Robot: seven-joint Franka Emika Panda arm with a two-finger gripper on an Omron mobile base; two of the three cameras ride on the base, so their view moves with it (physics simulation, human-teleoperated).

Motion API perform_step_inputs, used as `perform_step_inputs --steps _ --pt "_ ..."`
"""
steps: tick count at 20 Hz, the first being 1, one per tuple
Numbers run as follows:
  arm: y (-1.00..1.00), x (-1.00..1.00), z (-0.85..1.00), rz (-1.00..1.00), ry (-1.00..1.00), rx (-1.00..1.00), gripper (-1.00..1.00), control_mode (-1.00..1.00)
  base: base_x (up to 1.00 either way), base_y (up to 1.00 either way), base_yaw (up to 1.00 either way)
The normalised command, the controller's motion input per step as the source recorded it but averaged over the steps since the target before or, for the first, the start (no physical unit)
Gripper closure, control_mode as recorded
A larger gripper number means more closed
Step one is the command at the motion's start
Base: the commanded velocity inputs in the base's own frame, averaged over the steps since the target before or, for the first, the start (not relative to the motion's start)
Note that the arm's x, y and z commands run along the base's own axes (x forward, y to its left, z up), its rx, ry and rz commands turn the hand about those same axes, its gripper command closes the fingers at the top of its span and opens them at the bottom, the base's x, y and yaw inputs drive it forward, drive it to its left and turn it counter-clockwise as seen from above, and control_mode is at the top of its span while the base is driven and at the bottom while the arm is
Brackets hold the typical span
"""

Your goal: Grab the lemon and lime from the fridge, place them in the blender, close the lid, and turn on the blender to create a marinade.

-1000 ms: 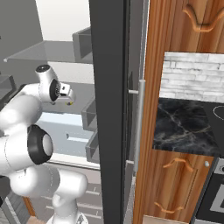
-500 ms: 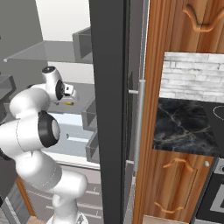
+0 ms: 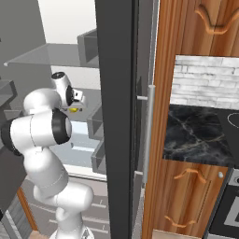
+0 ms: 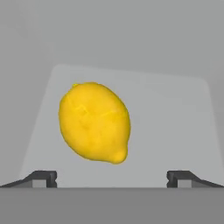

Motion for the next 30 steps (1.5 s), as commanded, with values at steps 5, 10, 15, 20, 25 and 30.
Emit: perform_step_inputs --steps 5,10,15,20,25,30 --pt "0.05 0.33 -0.17 0.0 0.0 0.0 -1.0 -1.0 0.0 0.0 0.0" --pt "0.05 0.27 -0.14 0.0 0.0 0.0 -1.0 -1.0 0.0 0.0 0.0" --pt "0.02 0.13 -0.16 0.0 0.0 0.0 -1.0 -1.0 0.0 0.0 0.0" --pt "0.0 0.0 -0.34 0.0 0.0 0.0 1.0 -1.0 0.0 0.0 0.0" --pt "0.0 0.0 -0.15 0.0 -0.02 0.0 1.0 -1.0 0.0 0.0 0.0" --pt "0.0 -0.45 0.02 0.01 -0.15 0.0 1.0 -1.0 0.0 0.0 0.0"
